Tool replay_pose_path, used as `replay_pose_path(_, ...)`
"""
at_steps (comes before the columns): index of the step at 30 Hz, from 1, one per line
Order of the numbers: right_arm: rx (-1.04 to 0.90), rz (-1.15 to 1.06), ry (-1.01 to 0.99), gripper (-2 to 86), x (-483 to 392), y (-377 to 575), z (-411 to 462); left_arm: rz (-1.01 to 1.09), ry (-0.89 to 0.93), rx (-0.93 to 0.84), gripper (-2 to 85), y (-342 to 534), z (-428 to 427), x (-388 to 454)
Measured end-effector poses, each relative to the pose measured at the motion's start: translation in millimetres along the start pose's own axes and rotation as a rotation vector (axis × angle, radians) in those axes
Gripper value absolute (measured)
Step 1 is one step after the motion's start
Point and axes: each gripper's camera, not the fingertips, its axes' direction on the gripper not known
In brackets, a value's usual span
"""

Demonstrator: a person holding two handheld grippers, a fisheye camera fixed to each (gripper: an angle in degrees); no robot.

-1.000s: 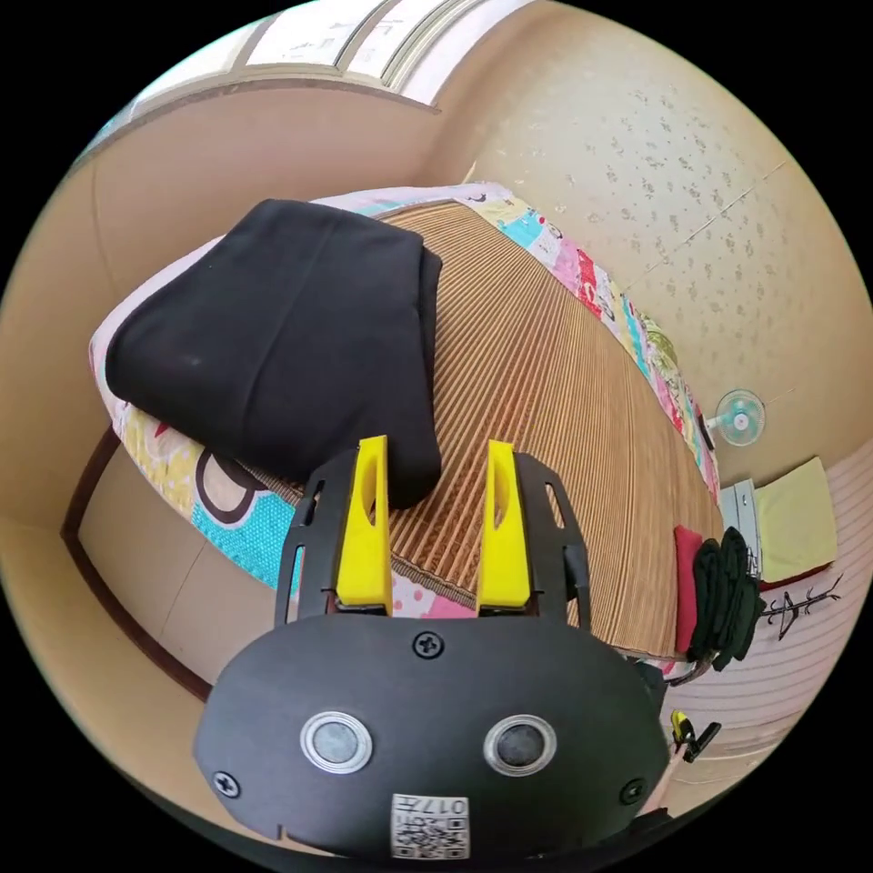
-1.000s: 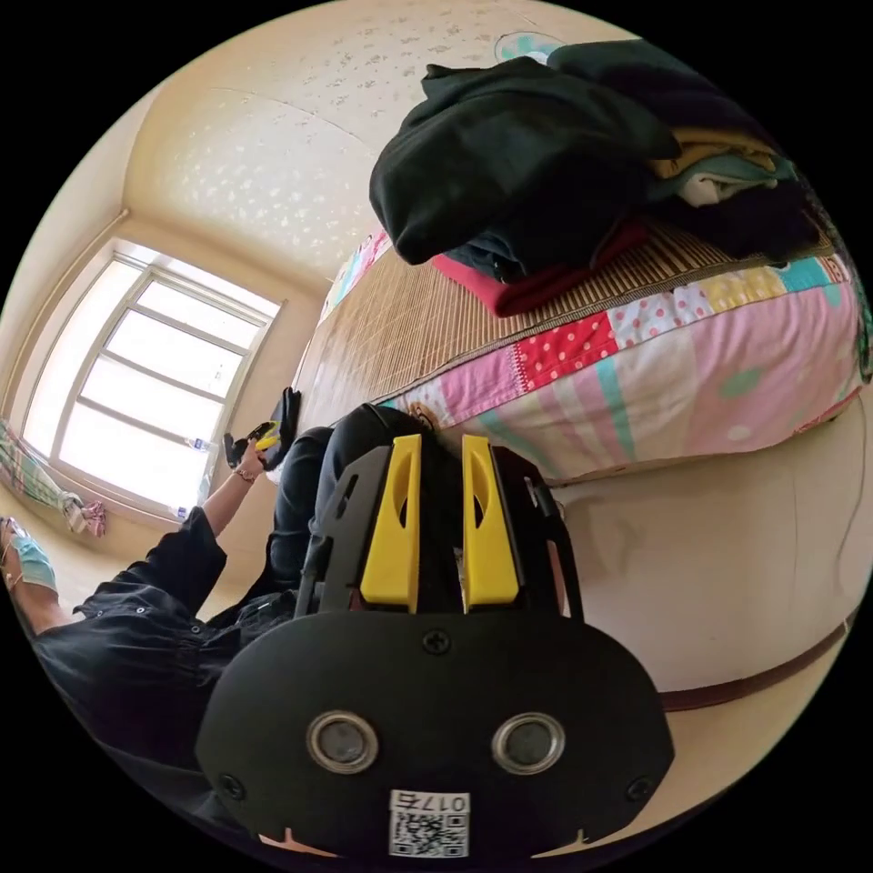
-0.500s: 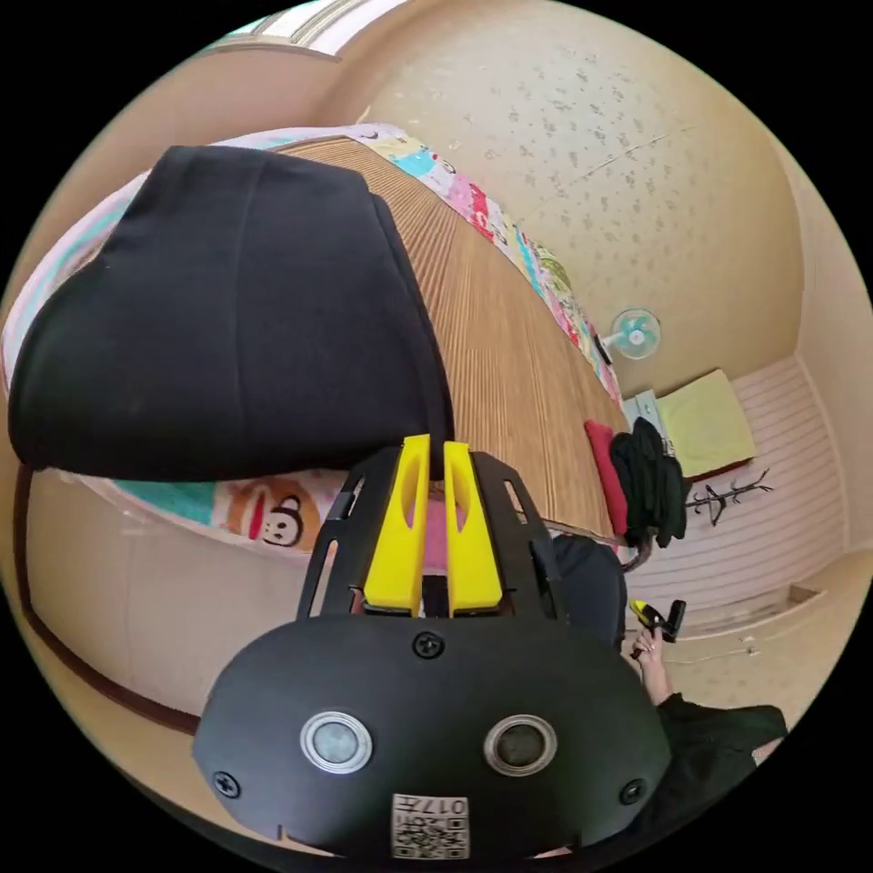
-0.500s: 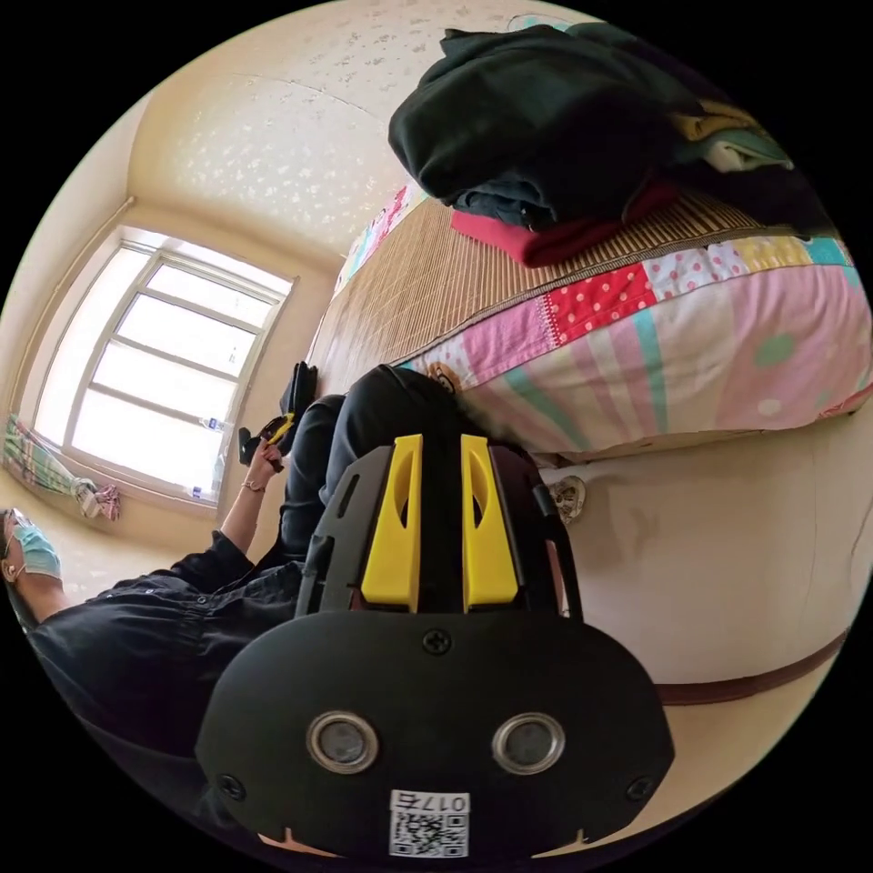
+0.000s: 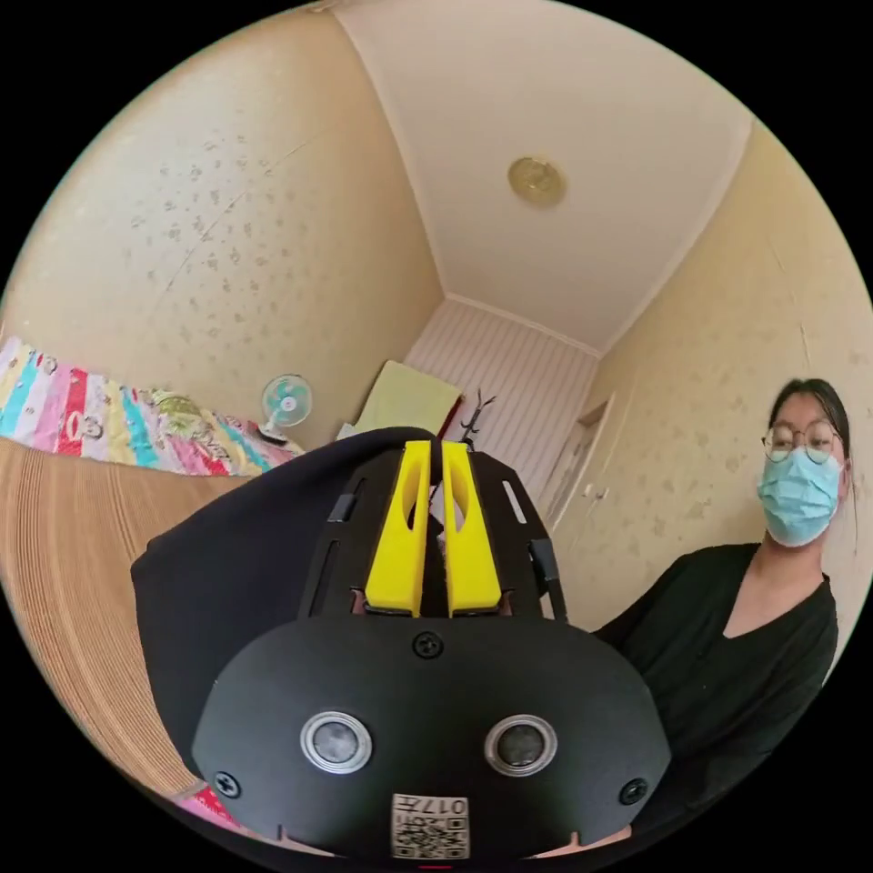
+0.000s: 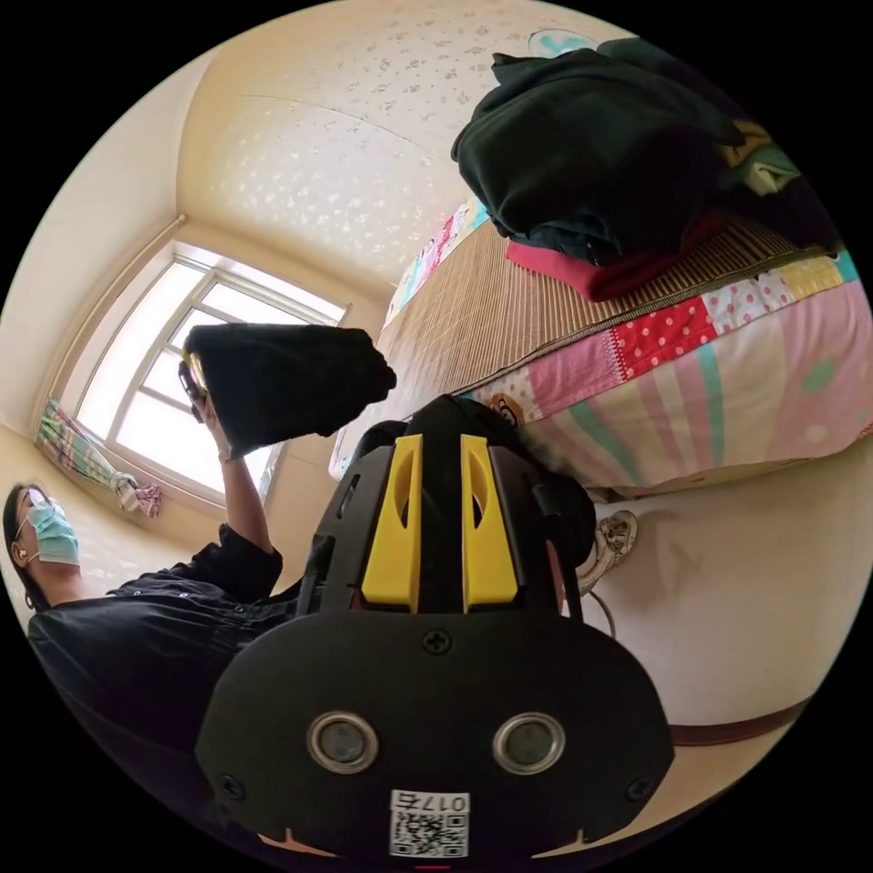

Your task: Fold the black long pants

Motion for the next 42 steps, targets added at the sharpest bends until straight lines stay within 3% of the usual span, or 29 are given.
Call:
replay_pose_path(3,0.033,0.001,-0.048,7.9,8,7,-15,0.156,0.135,-0.021,0.1,19,21,81)
replay_pose_path(5,0.068,-0.003,-0.109,9.4,19,16,-29,0.151,0.152,-0.071,0.0,52,23,104)
replay_pose_path(6,0.082,-0.007,-0.145,9.9,24,19,-33,0.115,0.162,-0.1,-0.1,84,22,108)
replay_pose_path(10,0.197,-0.044,-0.613,11.1,62,40,-45,-0.16,0.313,-0.202,-0.5,234,12,77)
replay_pose_path(13,0.047,-0.084,-0.534,8.7,54,54,-15,-0.295,0.399,-0.238,-0.6,325,-15,76)
replay_pose_path(15,-0.017,-0.157,-0.592,7.4,38,63,4,-0.279,0.38,-0.261,-0.5,348,-40,95)
replay_pose_path(18,-0.115,-0.202,-0.68,6.8,8,60,35,-0.229,0.211,-0.27,-0.5,353,-91,120)
replay_pose_path(23,-0.261,-0.292,-0.511,6.4,-65,35,87,-0.207,0.049,-0.213,-0.2,343,-141,120)
replay_pose_path(26,-0.307,-0.288,-0.397,6.3,-92,29,111,-0.422,-0.05,-0.184,1.5,345,-147,76)
replay_pose_path(28,-0.312,-0.242,-0.348,6.1,-96,28,124,-0.581,-0.232,-0.22,5.6,347,-153,45)
replay_pose_path(32,-0.312,-0.18,-0.33,5.3,-105,31,159,-0.446,-0.529,-0.343,8.9,315,-122,67)
replay_pose_path(35,-0.303,-0.119,-0.294,4.6,-115,33,183,-0.322,-0.46,-0.461,12.3,283,-60,88)
replay_pose_path(37,-0.31,-0.105,-0.283,4.1,-126,33,199,-0.266,-0.21,-0.439,13.8,268,-9,102)
replay_pose_path(39,-0.312,-0.111,-0.275,3.6,-138,34,217,-0.292,-0.084,-0.44,15.9,265,28,102)
replay_pose_path(41,-0.345,-0.129,-0.278,2.9,-155,36,243,-0.334,-0.108,-0.472,19.3,267,64,98)
replay_pose_path(42,-0.353,-0.138,-0.278,2.8,-159,37,249,-0.374,-0.229,-0.471,21.2,270,78,95)
